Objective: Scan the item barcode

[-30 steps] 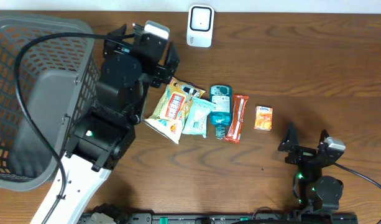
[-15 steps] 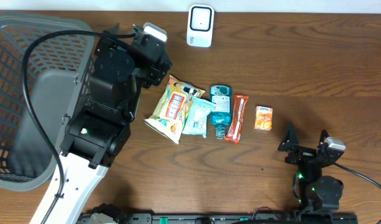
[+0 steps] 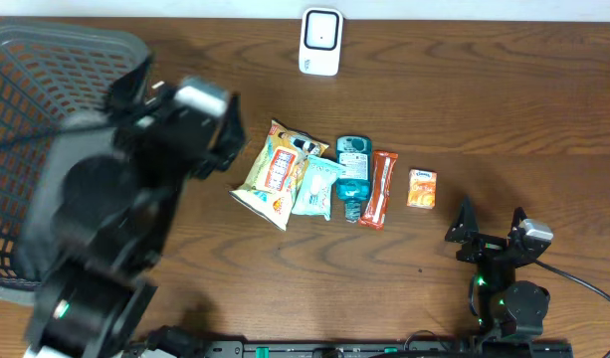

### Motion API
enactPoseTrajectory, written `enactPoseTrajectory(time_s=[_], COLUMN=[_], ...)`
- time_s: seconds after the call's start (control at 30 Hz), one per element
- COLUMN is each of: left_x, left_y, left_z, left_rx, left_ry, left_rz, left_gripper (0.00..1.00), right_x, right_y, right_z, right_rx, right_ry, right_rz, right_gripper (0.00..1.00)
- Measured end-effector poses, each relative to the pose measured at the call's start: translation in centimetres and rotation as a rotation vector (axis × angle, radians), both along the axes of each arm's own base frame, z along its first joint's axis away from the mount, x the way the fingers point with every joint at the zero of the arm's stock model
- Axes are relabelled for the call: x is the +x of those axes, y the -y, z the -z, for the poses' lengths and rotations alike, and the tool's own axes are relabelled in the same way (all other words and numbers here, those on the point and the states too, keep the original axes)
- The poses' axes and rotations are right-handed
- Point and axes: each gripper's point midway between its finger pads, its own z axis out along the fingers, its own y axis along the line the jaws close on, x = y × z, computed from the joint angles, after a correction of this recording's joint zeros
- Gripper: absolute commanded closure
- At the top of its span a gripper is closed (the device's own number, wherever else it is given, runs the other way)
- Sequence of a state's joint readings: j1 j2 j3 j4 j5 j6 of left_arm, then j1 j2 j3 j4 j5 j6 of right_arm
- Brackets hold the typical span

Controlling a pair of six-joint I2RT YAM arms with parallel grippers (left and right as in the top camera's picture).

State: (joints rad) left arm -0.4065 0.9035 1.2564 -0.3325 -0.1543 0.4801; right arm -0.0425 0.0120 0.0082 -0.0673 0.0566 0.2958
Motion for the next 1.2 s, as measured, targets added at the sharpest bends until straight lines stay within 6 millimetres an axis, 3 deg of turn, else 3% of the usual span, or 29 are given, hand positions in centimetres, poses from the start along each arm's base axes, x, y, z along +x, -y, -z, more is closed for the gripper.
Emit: enactPoseTrajectory(time_s=[0.27,0.4,0.7,0.87,1.07,1.2], left_x=[-5.6,-8.0,-11.8,-16.7,-21.6,-22.2], left_y=[-6.7,-8.9,-8.8,-8.6,-9.1,-10.4], left_z=[-4.5,-5.2,-5.8,-7.6,-11.1,-11.0], left_rx=[-0.058,-0.059,-0.047,-0.056,-0.083,-0.103], left_ry=[0.177,0.234,0.319,0.445,0.655,0.663], left_rz=[-0.165,-0.228,-0.188,-0.175,-0.201,-0.271], left_gripper=[0.02,0.02,0.02,0.02,0.02,0.02], right_x=[0.0,0.0,0.0,0.1,0.1,0.0], right_y=[0.1,0.1,-0.4,-1.7,-2.5,-3.3], right_z=[0.0,0.0,0.0,0.0,0.0,-0.2], right_rx=[0.0,0.0,0.002,0.023,0.187,0.29], right_ry=[0.001,0.001,-0.001,0.001,0.007,0.007], right_rz=[0.005,0.006,-0.024,-0.1,-0.135,-0.173], right_gripper=[0.01,0.01,0.01,0.01,0.01,0.01])
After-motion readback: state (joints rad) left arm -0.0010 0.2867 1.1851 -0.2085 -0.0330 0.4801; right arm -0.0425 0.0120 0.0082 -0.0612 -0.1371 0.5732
